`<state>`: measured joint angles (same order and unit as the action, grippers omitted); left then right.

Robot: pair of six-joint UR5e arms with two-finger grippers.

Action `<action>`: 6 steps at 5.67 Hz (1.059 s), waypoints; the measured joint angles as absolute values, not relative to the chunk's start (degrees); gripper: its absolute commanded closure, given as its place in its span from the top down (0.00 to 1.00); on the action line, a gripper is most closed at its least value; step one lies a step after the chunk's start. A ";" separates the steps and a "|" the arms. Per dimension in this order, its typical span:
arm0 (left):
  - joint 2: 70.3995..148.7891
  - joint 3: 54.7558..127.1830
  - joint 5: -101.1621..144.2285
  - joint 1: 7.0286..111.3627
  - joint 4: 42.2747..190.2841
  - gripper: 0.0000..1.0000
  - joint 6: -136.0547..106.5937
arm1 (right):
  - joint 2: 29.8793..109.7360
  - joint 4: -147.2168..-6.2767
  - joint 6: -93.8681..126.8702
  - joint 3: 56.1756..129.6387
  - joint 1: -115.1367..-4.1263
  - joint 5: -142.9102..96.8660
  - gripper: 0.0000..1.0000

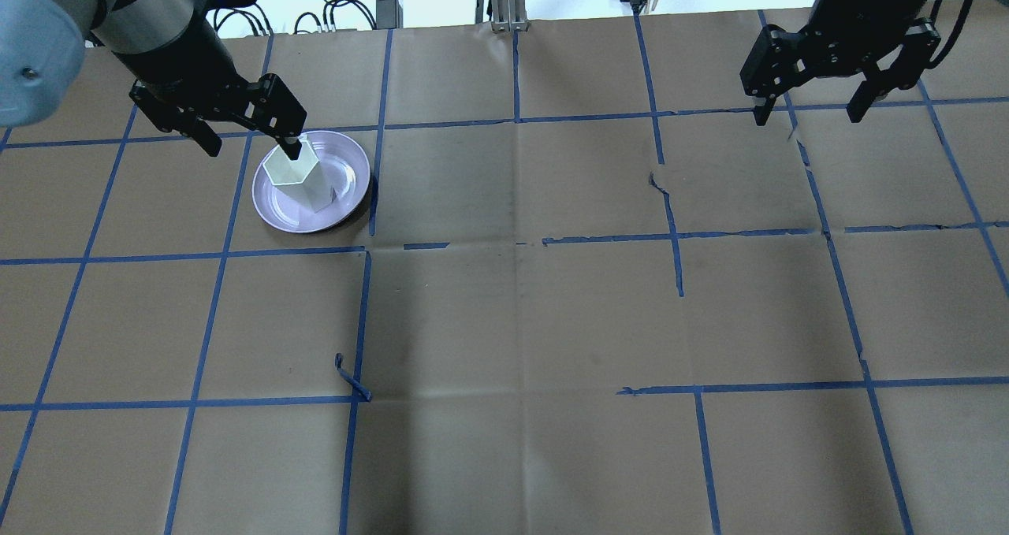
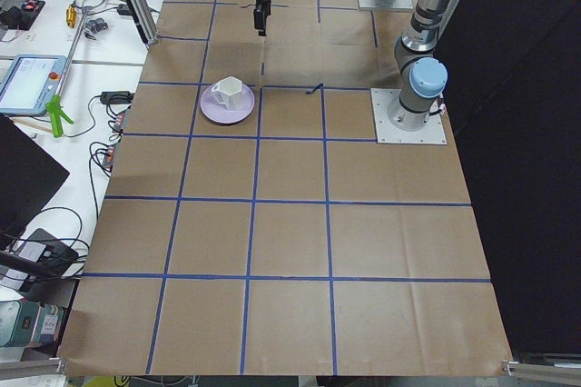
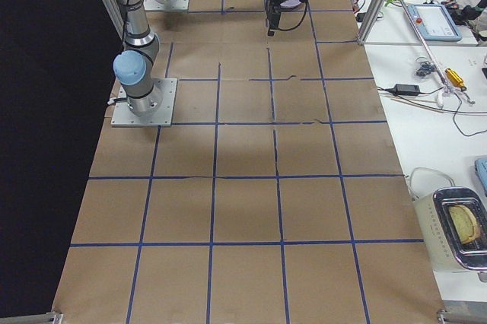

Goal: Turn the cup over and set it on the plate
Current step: 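Open the left gripper and raise it away from the mug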

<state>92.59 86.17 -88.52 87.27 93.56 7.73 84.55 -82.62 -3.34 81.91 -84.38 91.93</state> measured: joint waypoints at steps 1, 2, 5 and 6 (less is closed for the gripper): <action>92.20 85.21 -87.70 87.96 95.78 0.99 4.70 | 84.55 -82.62 -3.34 81.91 -84.38 91.93 1.00; 92.09 84.97 -87.10 88.17 96.10 0.99 3.73 | 84.55 -82.62 -3.34 81.91 -84.37 91.93 1.00; 90.41 86.00 -87.12 88.18 94.49 0.99 3.70 | 84.55 -82.62 -3.34 81.91 -84.38 91.93 1.00; 90.28 86.03 -87.79 88.16 93.29 0.99 3.36 | 84.55 -82.62 -3.34 81.91 -84.37 91.93 1.00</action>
<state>90.28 86.03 -87.79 88.16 93.29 3.36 84.55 -82.62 -3.34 81.91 -84.37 91.93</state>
